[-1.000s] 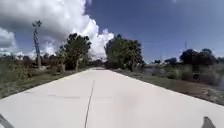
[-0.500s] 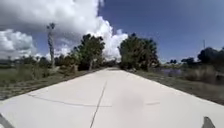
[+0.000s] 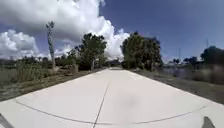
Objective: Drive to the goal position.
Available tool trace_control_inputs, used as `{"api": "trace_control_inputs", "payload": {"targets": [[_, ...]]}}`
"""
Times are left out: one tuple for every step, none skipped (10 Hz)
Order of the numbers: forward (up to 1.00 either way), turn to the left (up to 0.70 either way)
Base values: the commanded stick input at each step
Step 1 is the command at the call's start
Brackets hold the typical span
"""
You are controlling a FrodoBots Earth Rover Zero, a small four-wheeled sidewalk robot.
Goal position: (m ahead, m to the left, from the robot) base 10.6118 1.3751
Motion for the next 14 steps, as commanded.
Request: {"api": "trace_control_inputs", "payload": {"targets": [[0.7, 0.0], [0.7, 0.0], [0.7, 0.0], [0.7, 0.0], [0.7, 0.0], [0.7, 0.0], [0.7, 0.0], [0.7, 0.0], [0.7, 0.0], [0.7, 0.0], [0.7, -0.07], [0.7, -0.22], [0.7, -0.35], [0.7, -0.2]]}}
